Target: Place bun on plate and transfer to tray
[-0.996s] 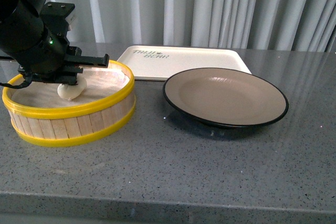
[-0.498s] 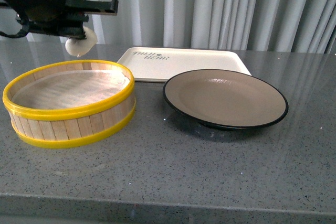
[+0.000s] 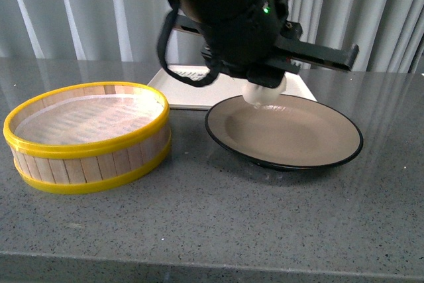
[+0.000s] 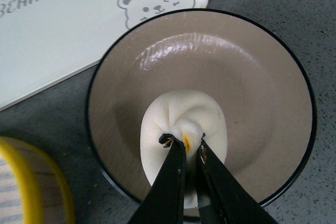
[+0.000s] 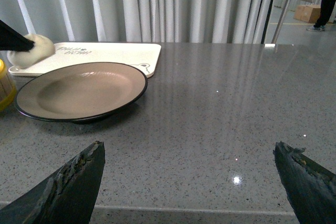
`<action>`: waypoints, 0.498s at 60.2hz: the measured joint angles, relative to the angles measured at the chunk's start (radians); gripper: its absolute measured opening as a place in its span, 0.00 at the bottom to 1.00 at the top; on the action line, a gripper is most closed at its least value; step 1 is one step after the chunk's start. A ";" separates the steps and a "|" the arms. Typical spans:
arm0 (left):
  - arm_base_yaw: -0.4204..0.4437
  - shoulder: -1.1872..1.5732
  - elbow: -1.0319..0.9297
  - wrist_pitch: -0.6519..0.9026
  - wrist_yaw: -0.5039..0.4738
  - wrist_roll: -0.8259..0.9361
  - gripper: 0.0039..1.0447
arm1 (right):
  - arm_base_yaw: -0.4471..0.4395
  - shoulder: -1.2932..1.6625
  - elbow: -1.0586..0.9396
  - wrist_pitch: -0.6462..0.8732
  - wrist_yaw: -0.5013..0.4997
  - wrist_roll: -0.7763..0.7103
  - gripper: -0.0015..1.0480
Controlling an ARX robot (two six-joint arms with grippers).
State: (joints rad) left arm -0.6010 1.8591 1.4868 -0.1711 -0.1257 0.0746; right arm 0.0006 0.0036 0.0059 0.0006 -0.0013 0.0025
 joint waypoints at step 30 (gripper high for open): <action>-0.060 0.251 0.296 -0.145 -0.014 0.035 0.04 | 0.000 0.000 0.000 0.000 0.000 0.000 0.92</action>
State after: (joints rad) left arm -0.6609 2.1101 1.7832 -0.3157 -0.1398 0.1093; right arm 0.0006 0.0036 0.0059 0.0006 -0.0013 0.0025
